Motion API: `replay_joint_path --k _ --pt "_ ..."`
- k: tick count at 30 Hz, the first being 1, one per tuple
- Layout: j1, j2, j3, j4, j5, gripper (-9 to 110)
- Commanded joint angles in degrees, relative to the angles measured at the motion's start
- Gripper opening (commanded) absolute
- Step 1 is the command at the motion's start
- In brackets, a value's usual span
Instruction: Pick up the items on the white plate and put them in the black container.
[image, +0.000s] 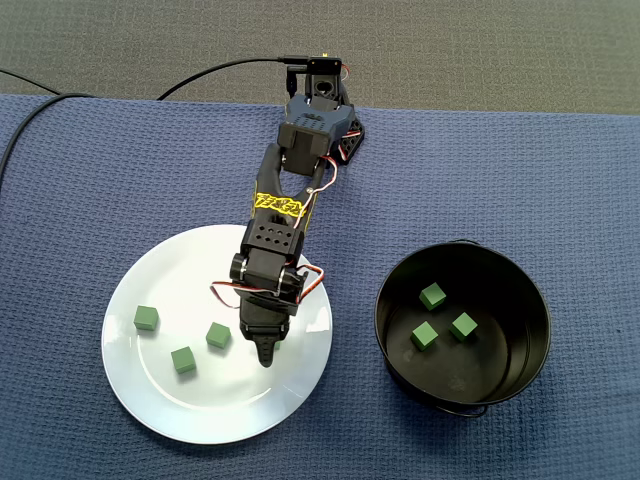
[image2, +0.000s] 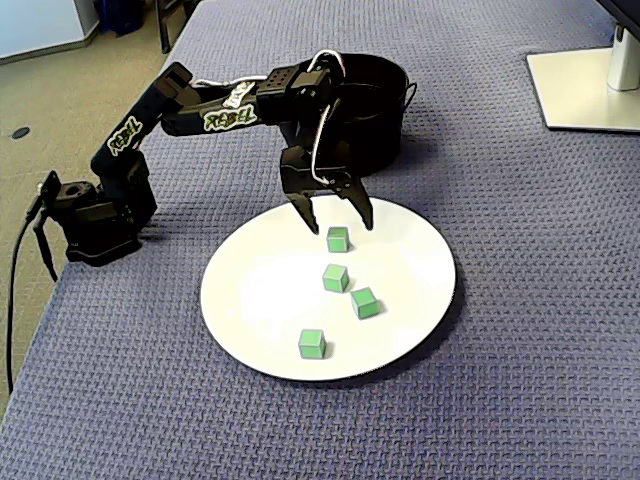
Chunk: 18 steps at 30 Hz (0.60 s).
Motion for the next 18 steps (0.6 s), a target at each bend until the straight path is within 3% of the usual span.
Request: replay_joint_path --k 1,9,18 --pt "0.4 -0.1 -0.3 -1.1 -0.4 22" --pt "0.1 -2.6 -1.1 -1.6 -0.1 21" --pt "-0.3 -4.3 -2.2 -1.8 0.3 0"
